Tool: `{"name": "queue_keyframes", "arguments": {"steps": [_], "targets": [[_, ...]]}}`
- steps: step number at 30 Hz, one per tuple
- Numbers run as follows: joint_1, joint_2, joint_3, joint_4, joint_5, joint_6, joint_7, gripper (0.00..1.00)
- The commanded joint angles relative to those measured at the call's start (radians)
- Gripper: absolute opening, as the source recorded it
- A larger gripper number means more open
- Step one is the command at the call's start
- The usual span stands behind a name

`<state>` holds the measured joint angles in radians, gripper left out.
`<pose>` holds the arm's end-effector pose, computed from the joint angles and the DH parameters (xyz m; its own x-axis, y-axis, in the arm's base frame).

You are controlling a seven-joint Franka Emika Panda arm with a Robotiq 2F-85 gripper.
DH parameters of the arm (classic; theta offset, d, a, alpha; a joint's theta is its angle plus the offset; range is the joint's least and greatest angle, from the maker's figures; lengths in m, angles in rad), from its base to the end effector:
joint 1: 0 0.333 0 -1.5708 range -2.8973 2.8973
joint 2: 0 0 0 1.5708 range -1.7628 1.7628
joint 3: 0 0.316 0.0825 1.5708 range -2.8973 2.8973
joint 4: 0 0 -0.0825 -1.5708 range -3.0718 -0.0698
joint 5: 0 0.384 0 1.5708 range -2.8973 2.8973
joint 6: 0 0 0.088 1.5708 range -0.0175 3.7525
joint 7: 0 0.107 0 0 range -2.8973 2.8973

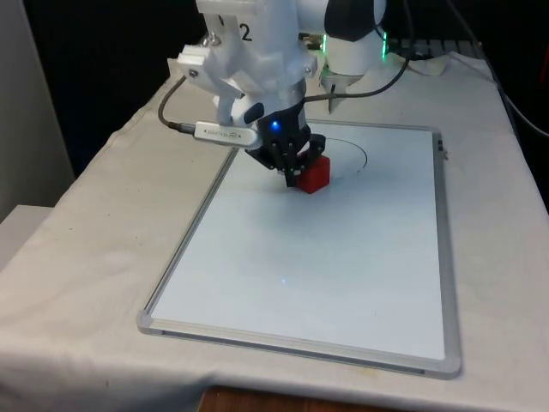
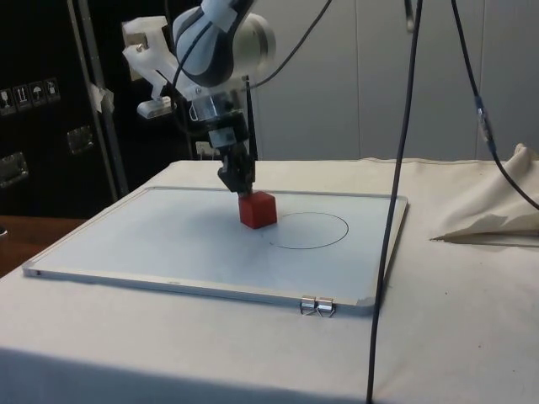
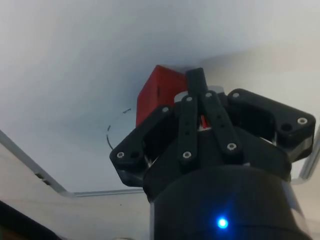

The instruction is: Push the cube into the marked area.

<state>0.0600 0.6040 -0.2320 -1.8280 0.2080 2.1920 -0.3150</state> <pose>0.6157 -0.0929 0.1924 0.9785 0.0352 -0.2030 0.0205 -0.9970 -0.0741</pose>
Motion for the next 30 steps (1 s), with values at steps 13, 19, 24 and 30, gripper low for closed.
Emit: {"name": "queue_keyframes", "arguments": {"steps": [13,19,24,30], "targets": [[0.01,-0.065,0.007,-0.104,0.041,0.03,0.018,0.0],[0.011,-0.106,0.015,-0.168,0.051,0.036,0.014,0.0],[0.009,-0.117,0.027,-0.198,0.053,0.047,0.008,0.0],[0.009,-0.095,0.035,-0.181,0.052,0.046,0.008,0.0]]}}
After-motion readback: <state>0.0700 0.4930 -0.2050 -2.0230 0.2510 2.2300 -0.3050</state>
